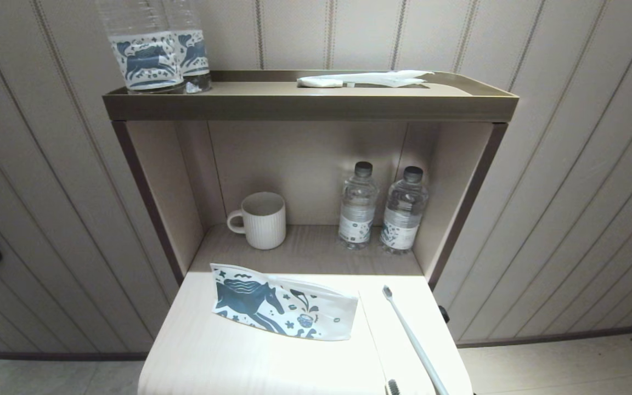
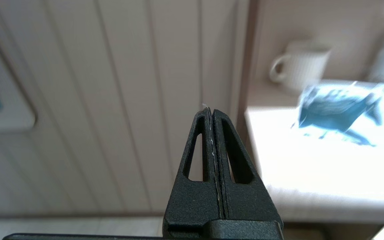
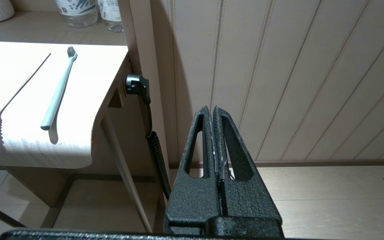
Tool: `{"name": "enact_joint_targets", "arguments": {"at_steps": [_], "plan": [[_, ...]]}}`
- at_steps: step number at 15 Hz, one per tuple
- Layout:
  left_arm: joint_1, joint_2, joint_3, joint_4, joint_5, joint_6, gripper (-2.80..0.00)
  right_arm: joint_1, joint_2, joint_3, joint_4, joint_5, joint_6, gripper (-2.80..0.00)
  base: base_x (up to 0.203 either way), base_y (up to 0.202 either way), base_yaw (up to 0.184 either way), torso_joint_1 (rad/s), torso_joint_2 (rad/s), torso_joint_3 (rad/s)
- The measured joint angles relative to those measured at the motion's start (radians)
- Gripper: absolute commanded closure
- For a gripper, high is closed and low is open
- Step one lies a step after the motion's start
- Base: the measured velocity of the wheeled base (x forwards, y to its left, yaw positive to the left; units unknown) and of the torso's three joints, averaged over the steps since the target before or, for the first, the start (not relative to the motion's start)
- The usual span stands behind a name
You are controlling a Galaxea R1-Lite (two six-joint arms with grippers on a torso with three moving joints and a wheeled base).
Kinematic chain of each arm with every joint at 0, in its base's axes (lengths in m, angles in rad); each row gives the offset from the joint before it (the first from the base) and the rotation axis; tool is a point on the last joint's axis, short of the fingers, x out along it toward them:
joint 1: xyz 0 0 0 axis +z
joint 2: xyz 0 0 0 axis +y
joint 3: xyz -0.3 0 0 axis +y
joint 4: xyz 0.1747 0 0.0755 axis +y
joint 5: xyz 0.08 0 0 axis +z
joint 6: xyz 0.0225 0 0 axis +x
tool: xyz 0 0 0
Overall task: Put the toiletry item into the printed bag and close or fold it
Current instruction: Pick up the storage bag
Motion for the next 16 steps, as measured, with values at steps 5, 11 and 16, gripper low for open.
{"name": "enact_joint_targets", "arguments": {"at_steps": [5, 11, 16], "plan": [[-0.001, 0.314, -0.197, 0.001, -0.272, -0.002, 0.00, 0.000, 0.000, 0.000, -0.001, 0.000, -0.001, 0.00, 0.000, 0.000, 0.000, 0.000, 0.00, 0.000], [-0.033, 0.600, -0.268, 0.062, -0.855, 0.002, -2.80, 0.000, 0.000, 0.000, -0.001, 0.000, -0.001, 0.00, 0.000, 0.000, 0.000, 0.000, 0.00, 0.000], [-0.067, 0.678, -0.196, 0.041, -0.921, 0.262, -2.80, 0.000, 0.000, 0.000, -0.001, 0.000, -0.001, 0.00, 0.000, 0.000, 0.000, 0.000, 0.00, 0.000]]}}
